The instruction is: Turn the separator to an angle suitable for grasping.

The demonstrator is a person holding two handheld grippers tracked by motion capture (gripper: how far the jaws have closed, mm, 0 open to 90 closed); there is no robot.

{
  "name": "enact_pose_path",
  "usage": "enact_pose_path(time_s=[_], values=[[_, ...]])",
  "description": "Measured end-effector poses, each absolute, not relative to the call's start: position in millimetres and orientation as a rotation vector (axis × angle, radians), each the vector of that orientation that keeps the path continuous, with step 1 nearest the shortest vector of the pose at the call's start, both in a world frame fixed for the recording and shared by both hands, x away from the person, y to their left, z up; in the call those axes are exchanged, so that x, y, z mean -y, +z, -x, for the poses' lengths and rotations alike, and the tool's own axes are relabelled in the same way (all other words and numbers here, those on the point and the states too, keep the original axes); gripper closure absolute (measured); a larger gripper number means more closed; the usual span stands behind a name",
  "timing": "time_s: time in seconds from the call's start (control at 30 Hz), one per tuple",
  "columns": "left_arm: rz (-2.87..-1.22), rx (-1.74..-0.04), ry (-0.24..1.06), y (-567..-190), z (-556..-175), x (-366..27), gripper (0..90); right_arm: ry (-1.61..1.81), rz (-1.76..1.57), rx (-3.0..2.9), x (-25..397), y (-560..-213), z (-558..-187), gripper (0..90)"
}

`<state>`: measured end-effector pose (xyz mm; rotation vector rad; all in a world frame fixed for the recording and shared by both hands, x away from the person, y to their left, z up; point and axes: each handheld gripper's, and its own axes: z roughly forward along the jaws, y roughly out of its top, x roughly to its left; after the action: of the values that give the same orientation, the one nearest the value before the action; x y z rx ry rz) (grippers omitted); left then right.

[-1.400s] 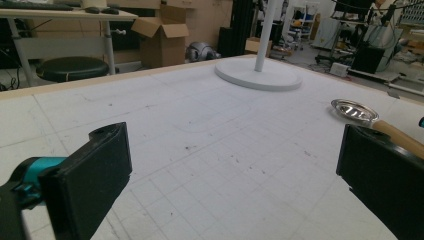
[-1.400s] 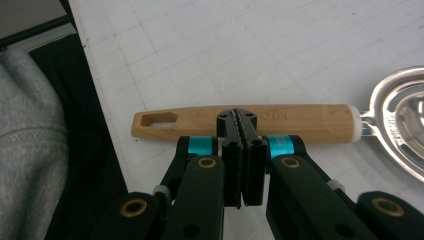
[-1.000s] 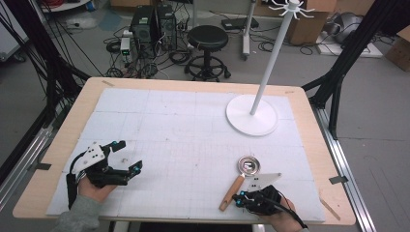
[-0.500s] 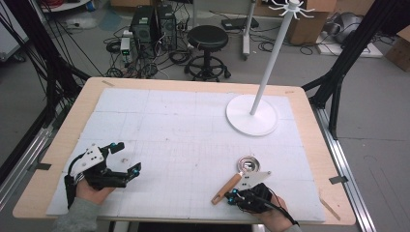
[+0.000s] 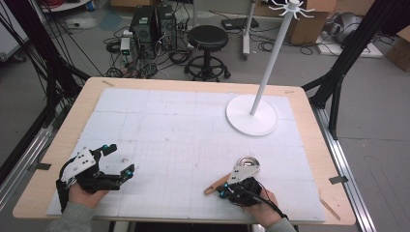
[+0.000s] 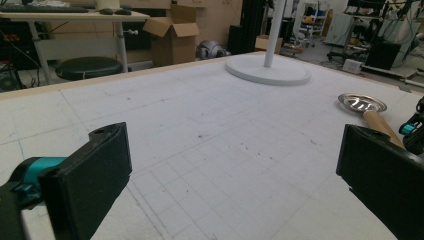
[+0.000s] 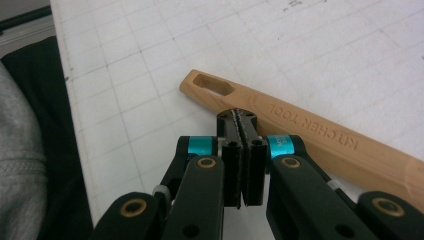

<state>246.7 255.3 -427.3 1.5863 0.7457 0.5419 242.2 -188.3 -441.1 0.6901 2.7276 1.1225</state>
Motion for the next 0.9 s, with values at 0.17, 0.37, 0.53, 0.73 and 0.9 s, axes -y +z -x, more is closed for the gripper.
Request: enact_pose_path(time_s=[0.17, 0.37, 0.53, 0.73, 0.9], values=[[-1.589, -0.756, 0.544, -428, -245, -258, 1.7, 1.124, -0.693, -2.721, 182, -441, -248, 89.9], [-1.595, -0.76, 0.551, -429, -243, -260, 1.7, 1.12, -0.689, -2.72, 176, -442, -255, 89.9], [-1.598, -0.762, 0.553, -429, -242, -260, 1.7, 1.119, -0.696, -2.713, 171, -442, -262, 89.9], [-1.604, -0.758, 0.553, -429, -243, -259, 1.7, 1.108, -0.707, -2.693, 166, -441, -268, 89.9], [-1.609, -0.759, 0.552, -429, -243, -259, 1.7, 1.118, -0.712, -2.667, 162, -442, -274, 90.0]])
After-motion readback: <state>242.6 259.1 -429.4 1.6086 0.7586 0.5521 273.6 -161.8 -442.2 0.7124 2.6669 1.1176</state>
